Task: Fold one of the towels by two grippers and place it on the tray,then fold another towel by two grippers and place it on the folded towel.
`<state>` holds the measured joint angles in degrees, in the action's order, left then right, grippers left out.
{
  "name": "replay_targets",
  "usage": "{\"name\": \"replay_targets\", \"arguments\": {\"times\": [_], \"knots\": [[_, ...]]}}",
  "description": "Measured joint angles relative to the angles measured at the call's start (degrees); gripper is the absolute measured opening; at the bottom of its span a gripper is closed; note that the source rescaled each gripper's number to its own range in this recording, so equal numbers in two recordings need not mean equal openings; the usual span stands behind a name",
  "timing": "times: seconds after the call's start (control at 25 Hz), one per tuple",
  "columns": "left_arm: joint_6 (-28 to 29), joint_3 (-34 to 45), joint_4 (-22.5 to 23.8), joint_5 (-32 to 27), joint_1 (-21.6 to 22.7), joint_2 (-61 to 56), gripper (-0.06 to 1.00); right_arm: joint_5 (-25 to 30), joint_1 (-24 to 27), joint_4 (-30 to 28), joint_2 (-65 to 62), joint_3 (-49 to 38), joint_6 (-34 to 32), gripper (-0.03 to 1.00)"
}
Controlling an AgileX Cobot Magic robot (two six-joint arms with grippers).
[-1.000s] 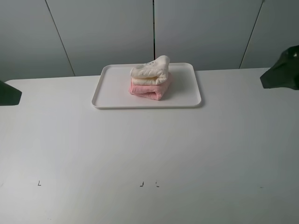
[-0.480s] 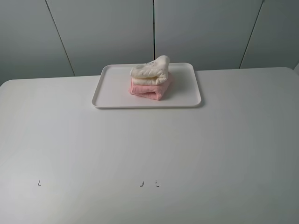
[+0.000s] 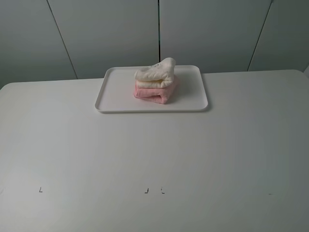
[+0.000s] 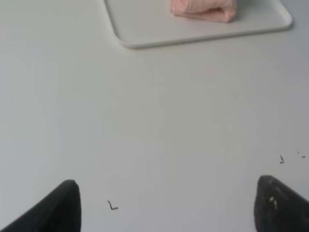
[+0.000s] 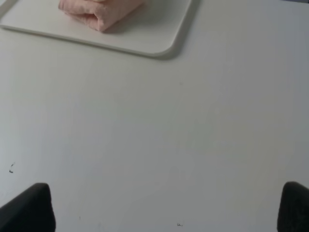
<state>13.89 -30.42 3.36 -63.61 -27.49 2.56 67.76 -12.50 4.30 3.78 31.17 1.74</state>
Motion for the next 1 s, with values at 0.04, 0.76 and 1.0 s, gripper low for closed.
{"name": "replay_targets", "arguments": {"times": [0.04,0.76,1.0], "knots": [[-0.4,0.2,0.6,0.3,0.0,-0.9,0.93,-0.5,0.0,0.0,0.0,-0.1,0.2,1.0],[-4.2,0.8,-1.2,1.1,0.4,-2.6,0.93,-4.7,-0.1,0.8,-2.4,-1.9,0.8,1.0],[-5.8,0.8,-1.8,1.2,10.0,-2.6,0.93,-4.7,2.3,0.8,-3.7,-1.9,0.8,1.0]]}}
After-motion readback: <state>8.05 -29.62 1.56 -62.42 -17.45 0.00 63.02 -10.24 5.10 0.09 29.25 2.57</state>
